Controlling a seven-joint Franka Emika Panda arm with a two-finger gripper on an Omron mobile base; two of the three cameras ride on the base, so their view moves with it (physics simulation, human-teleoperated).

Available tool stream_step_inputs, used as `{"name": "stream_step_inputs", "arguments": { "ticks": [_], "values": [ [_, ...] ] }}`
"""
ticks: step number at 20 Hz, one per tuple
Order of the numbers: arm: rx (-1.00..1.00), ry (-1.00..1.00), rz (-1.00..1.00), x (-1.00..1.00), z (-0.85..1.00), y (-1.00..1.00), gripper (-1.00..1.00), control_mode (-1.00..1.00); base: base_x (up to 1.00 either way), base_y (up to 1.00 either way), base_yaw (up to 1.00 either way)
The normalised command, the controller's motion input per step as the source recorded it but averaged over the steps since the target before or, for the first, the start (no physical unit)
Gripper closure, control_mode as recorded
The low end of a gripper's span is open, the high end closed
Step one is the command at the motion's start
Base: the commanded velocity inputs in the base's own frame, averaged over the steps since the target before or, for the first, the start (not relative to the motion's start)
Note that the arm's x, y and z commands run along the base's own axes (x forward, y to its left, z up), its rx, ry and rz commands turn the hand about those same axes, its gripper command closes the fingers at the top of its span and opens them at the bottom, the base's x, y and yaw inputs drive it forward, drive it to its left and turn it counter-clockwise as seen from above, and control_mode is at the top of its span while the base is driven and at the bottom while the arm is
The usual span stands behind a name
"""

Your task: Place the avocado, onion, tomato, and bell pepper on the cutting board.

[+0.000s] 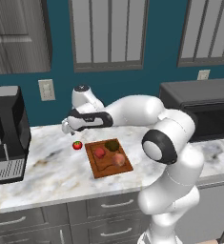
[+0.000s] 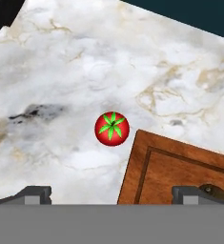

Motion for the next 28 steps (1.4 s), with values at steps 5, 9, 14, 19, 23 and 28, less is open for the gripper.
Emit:
{"name": "stream_step_inputs", "arguments": {
  "ticks": [5,9,14,19,23,28],
  "values": [
    [-0.01,0.05,-0.02,0.17,-0.1,0.13,-1.0,-1.0,0.0,0.0,0.0],
    [-0.02,0.06,-0.02,0.18,-0.14,0.13,-1.0,-1.0,0.0,0.0,0.0],
    [-0.02,0.07,-0.02,0.2,-0.16,0.1,-1.0,-1.0,0.0,0.0,0.0],
    [-0.01,0.07,-0.01,0.2,-0.14,0.01,-1.0,-1.0,0.0,0.0,0.0],
    [0.0,0.08,-0.01,0.22,-0.16,0.0,-1.0,-1.0,0.0,0.0,0.0],
    [0.0,0.08,0.0,0.22,-0.12,0.01,-1.0,-1.0,0.0,0.0,0.0]
  ]
}}
